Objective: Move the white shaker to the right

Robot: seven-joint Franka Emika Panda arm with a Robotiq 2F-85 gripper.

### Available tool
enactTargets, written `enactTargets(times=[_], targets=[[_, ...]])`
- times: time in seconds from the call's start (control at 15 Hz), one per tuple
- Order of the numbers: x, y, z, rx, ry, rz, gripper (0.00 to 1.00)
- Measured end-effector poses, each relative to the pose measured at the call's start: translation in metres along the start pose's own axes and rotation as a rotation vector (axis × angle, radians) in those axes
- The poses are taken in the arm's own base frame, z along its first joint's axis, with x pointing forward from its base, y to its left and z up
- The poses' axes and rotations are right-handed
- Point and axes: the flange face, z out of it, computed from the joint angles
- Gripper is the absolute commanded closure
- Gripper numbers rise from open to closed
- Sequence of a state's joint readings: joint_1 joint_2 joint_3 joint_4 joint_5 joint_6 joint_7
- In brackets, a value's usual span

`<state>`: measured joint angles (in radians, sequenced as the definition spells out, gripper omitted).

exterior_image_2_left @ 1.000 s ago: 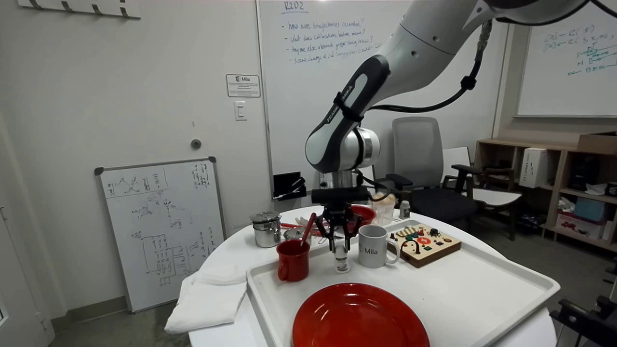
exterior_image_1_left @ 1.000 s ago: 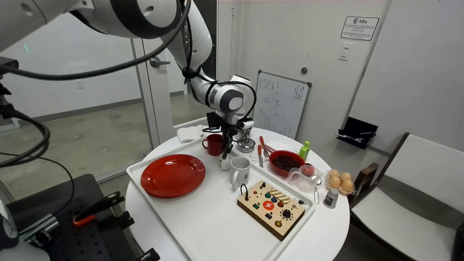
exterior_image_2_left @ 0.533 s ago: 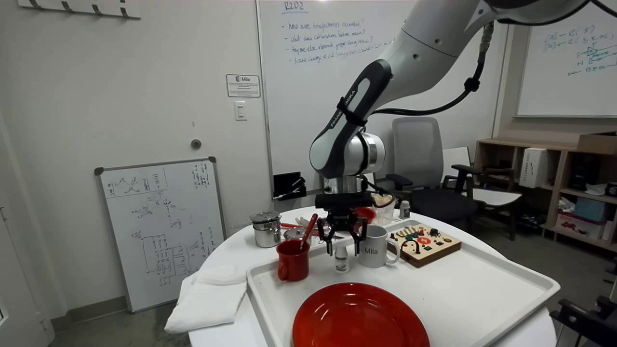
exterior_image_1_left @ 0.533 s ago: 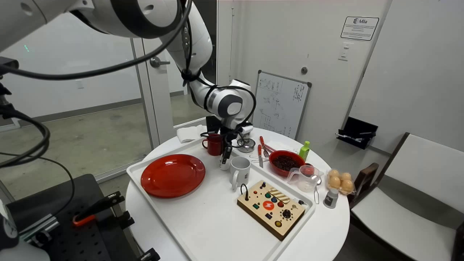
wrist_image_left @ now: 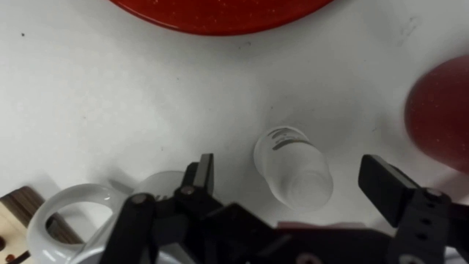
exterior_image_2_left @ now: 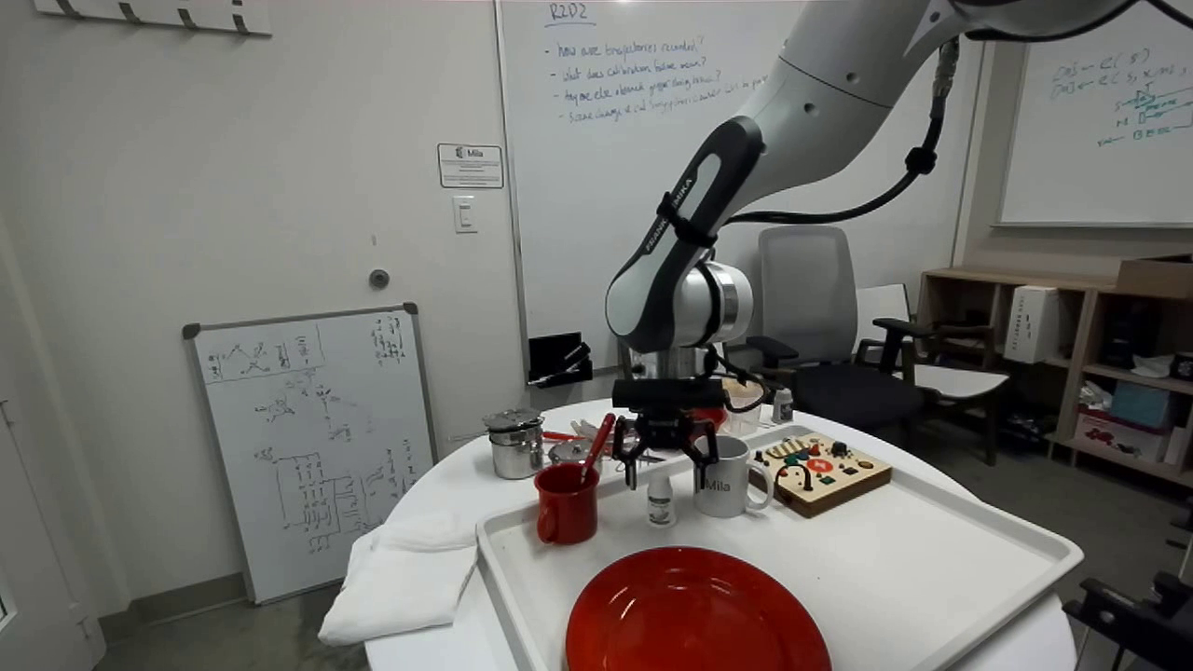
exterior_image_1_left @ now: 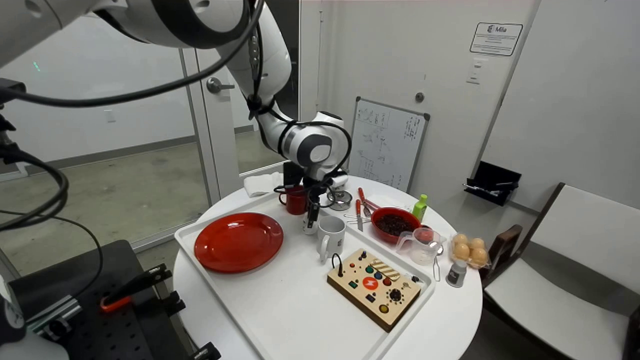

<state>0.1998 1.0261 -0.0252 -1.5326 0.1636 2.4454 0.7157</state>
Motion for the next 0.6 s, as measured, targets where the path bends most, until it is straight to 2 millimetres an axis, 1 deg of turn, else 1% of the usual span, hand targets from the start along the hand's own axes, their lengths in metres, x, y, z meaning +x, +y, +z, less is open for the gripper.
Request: enactTargets(times=[0.2, 0.4, 0.6], targets=[[0.0, 0.01, -0.015, 0.021, 0.042, 0.037, 0.0], [-0.001, 0.024, -0.038, 0.039, 0.09, 0.079, 0.0], [-0.007, 0.034, -0.065, 0.054, 0.144, 0.099, 0.0]])
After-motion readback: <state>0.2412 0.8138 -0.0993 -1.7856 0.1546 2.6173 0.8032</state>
